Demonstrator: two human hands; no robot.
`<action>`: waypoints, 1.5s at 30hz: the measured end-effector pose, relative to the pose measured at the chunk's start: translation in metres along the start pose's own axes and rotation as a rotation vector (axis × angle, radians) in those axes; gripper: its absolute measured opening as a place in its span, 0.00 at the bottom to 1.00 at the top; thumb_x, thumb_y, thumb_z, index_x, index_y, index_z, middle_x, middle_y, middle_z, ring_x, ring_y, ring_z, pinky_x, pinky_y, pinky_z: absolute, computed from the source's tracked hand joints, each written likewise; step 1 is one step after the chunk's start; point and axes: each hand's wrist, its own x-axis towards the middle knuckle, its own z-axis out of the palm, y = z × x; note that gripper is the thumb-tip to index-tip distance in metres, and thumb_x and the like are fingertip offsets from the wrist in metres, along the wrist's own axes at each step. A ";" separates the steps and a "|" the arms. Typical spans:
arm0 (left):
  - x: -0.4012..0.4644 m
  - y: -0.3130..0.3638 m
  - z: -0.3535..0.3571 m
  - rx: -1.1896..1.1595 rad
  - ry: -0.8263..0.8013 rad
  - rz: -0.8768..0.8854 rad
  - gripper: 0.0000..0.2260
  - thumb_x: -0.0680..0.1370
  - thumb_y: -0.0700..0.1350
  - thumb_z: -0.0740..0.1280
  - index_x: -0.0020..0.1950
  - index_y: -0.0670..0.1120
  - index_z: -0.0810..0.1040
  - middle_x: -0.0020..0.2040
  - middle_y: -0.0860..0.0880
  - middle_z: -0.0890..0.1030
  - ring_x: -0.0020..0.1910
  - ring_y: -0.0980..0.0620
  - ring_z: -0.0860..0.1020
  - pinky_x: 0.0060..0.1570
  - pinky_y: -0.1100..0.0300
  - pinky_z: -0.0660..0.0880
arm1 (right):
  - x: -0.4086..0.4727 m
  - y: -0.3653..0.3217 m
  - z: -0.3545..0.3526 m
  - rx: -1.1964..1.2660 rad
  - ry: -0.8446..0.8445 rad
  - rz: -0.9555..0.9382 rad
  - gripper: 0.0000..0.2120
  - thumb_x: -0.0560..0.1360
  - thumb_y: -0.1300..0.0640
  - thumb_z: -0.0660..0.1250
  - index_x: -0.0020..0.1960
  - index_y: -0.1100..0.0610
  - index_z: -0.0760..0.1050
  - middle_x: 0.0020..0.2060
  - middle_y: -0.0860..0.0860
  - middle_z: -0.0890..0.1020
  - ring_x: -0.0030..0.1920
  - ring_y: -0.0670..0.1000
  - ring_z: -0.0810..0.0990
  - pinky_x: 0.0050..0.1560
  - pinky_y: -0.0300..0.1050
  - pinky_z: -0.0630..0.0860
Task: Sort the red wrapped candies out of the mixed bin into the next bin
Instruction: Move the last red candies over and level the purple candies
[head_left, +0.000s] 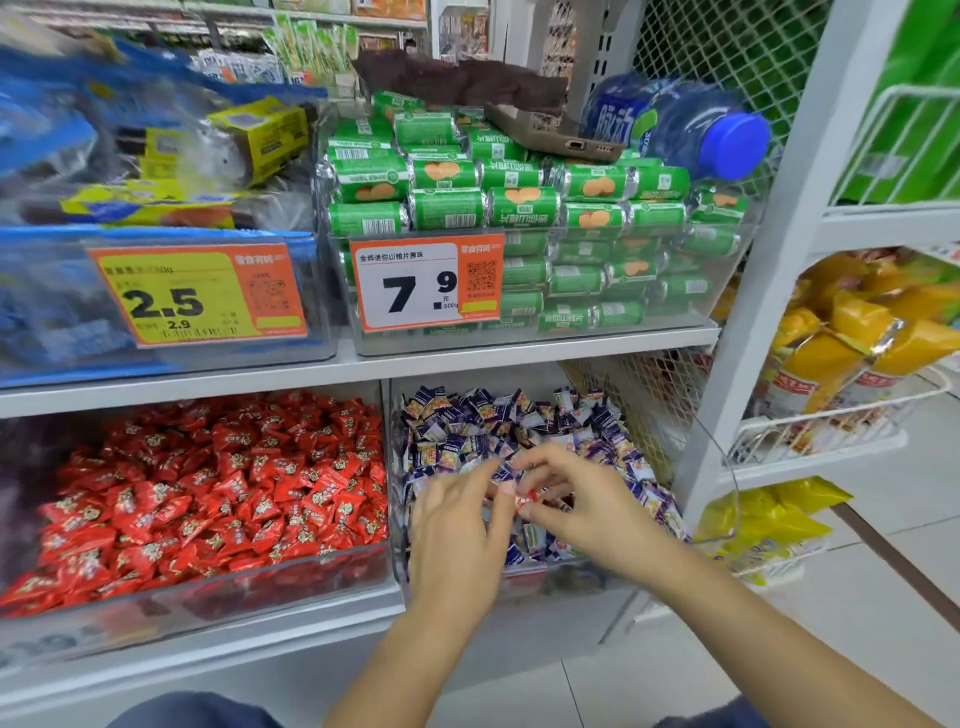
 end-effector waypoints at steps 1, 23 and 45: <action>-0.003 0.003 -0.003 -0.075 -0.006 0.026 0.16 0.79 0.55 0.56 0.62 0.53 0.76 0.54 0.53 0.80 0.57 0.52 0.74 0.58 0.53 0.70 | -0.007 -0.003 0.005 0.025 0.019 -0.021 0.21 0.71 0.59 0.72 0.53 0.37 0.71 0.42 0.40 0.81 0.47 0.41 0.80 0.54 0.40 0.76; -0.002 -0.044 -0.030 0.002 0.167 -0.251 0.23 0.82 0.48 0.54 0.77 0.47 0.56 0.70 0.47 0.70 0.64 0.45 0.73 0.56 0.55 0.69 | 0.056 -0.012 0.062 -0.826 -0.586 -0.361 0.19 0.77 0.46 0.58 0.67 0.47 0.72 0.71 0.52 0.68 0.71 0.55 0.63 0.70 0.56 0.61; -0.004 -0.042 -0.025 0.108 0.259 -0.227 0.21 0.82 0.47 0.55 0.75 0.46 0.62 0.60 0.44 0.79 0.52 0.44 0.79 0.46 0.55 0.71 | 0.049 0.036 -0.008 -0.851 -0.334 -0.170 0.31 0.75 0.33 0.50 0.73 0.47 0.63 0.73 0.53 0.65 0.72 0.54 0.62 0.72 0.49 0.57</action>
